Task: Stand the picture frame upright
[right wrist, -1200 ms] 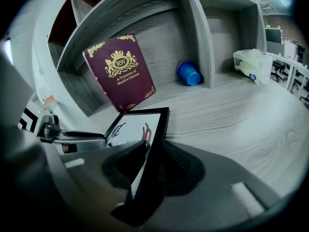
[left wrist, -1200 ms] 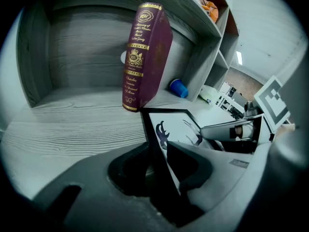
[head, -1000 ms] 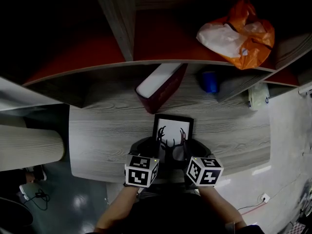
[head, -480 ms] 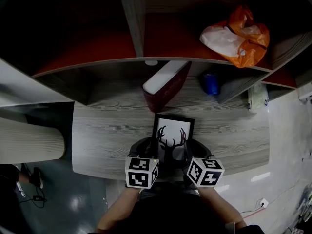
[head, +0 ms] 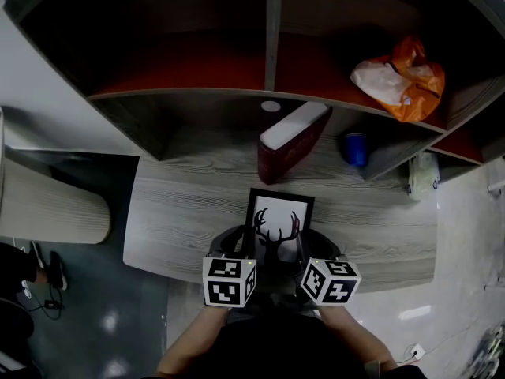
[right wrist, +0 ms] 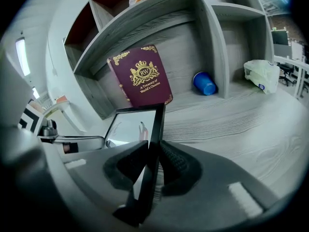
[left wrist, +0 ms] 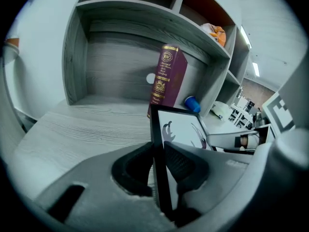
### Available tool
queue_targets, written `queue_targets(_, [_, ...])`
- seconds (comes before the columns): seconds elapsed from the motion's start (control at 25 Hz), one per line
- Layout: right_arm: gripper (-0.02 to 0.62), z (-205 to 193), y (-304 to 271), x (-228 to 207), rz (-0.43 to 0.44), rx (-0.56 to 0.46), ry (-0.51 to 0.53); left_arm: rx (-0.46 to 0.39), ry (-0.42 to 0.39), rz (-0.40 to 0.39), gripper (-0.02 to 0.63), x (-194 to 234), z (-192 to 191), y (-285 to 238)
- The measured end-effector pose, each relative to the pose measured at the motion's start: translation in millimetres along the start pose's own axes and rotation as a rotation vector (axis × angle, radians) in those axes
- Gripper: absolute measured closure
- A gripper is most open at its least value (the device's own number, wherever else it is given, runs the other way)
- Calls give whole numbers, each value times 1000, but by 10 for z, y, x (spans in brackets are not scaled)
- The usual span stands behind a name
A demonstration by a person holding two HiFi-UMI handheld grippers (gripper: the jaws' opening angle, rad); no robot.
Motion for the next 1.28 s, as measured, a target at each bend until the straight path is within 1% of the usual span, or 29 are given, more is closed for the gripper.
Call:
queue_targets(0.32, [525, -25, -45, 257, 62, 21, 55, -32, 56, 70, 541, 170, -94, 237])
queue_targets(0.68, [525, 2, -135, 566, 144, 44, 135, -79, 125, 166, 541, 353, -164, 509])
queue_targets(0.96, [525, 93, -171, 784, 211, 42, 191, -130, 161, 237, 541, 447, -134, 704])
queue_targets(1.28, [525, 164, -193, 942, 281, 37, 249, -162, 192, 306, 541, 503, -127, 833])
Point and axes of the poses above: the fingertips, and each gripper's own axes: y backward along the fingers, x to its left, z out of its top, the point moved 7 cm from there along y, backward along the fingers, and after that the axes turned 6 degrees about -y, right-handed, at the moved point
